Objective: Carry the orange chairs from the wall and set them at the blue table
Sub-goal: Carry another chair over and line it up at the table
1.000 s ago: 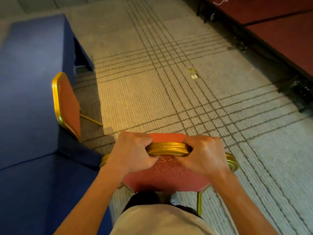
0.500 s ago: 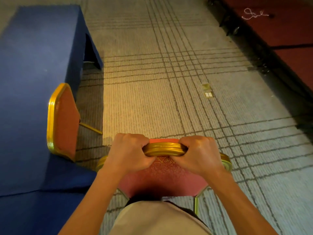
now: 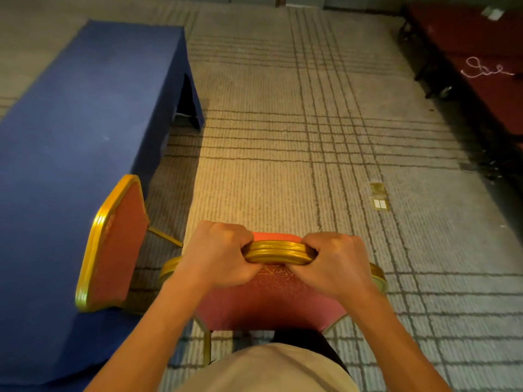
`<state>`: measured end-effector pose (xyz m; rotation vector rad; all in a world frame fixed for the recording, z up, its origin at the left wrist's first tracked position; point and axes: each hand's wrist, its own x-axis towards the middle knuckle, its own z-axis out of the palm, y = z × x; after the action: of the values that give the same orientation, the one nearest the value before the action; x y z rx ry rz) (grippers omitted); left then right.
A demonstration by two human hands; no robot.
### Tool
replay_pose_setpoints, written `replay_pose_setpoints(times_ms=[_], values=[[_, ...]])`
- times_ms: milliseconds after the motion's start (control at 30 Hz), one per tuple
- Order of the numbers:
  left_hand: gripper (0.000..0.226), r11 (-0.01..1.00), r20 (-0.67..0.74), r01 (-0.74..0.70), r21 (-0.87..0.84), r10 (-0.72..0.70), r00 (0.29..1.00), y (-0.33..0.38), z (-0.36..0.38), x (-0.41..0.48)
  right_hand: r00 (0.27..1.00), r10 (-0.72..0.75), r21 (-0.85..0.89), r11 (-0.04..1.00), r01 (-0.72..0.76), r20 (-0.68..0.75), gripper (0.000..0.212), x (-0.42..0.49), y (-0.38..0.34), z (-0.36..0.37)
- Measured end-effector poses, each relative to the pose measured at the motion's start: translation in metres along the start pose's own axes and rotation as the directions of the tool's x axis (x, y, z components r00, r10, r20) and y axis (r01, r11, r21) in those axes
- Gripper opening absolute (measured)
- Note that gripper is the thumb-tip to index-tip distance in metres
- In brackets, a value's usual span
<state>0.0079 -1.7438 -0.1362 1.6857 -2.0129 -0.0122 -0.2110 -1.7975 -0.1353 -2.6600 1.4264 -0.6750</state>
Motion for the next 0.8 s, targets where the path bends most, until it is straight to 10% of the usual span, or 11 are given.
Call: replay_pose_setpoints(times_ms=[800], values=[[0.041,0.892,-0.153,0.397,0.217,-0.37,0.916,-0.16,0.02,0.216,0.88,-0.473,0.315,0.842,0.438,0.039,0.032,0.357,0.064,0.116]])
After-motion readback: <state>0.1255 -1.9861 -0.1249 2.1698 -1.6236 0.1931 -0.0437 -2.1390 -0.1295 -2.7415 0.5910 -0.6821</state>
